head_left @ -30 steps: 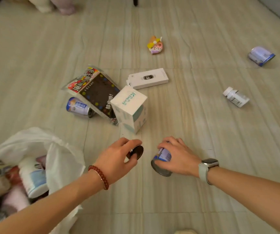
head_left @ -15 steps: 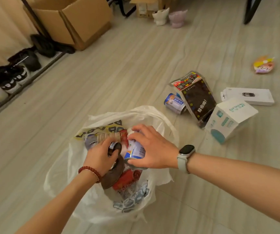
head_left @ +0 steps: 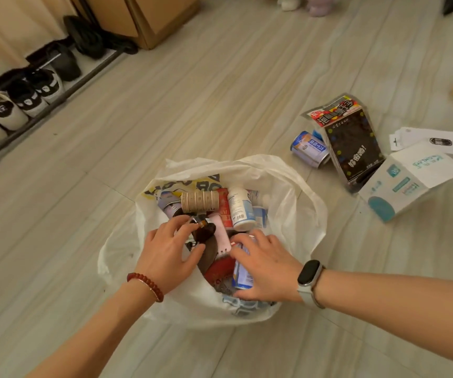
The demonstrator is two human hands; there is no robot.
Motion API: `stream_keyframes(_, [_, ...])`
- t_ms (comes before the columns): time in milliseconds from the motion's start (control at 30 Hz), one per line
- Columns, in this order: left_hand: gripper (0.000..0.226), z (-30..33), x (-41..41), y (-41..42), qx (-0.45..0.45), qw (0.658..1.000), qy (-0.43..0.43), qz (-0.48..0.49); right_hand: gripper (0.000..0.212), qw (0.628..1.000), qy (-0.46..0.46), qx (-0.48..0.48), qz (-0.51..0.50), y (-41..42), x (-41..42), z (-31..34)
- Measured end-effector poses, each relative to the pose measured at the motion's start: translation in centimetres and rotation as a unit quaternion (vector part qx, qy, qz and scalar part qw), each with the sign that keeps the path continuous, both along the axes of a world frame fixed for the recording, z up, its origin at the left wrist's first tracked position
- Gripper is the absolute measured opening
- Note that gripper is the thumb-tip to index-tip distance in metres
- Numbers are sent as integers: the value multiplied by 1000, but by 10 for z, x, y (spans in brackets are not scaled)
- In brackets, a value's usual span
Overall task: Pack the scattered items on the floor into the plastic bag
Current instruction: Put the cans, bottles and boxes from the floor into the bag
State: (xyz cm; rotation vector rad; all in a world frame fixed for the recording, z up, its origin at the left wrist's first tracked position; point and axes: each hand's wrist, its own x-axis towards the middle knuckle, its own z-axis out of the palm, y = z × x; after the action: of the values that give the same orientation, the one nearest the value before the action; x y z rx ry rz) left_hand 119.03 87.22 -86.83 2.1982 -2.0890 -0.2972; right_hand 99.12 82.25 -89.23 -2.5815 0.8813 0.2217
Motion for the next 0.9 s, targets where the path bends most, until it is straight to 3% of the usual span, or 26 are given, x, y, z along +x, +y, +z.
stream_keyframes(133, [50,-2,-10,31,-31,987,-12,-157,72,987,21,26,-159,-14,-6,-1])
stream_keyframes(233, [50,-18,-23,45,-1,958,-38,-283,67,981,22,23,-192,-20,-11,-5])
stream_keyframes(300, [34,-27,-27,48,-3,947,-30,-321,56,976,4,55,-213,-17,-17,-10])
stream_keyframes(400, [24,-22,-26,43,-16,959,45,-278,39,969,-8,144,-202,-12,-28,-18])
stream_keyframes(500, [20,-18,-25,41,-16,963,86,-255,38,978,-22,164,-130,-7,-46,-19])
stream_keyframes(633, [37,-12,-19,47,-44,968,195,-152,61,998,8,25,65,-9,-85,-16])
stream_keyframes(700, [39,-11,-16,51,-53,967,224,-108,41,988,28,-84,130,-14,-98,-24])
stream_keyframes(733, [39,-11,-15,52,-55,968,223,-103,22,983,22,-122,132,-17,-101,-26])
stream_keyframes(800, [39,-12,-16,53,-55,970,214,-101,12,986,-43,-133,92,-27,-98,-16])
stream_keyframes(833, [40,-11,-16,52,-58,971,213,-96,12,985,-94,-130,64,-33,-95,-6])
stream_keyframes(900, [41,-9,-14,48,-74,974,195,-91,37,970,-188,-150,35,-45,-85,15])
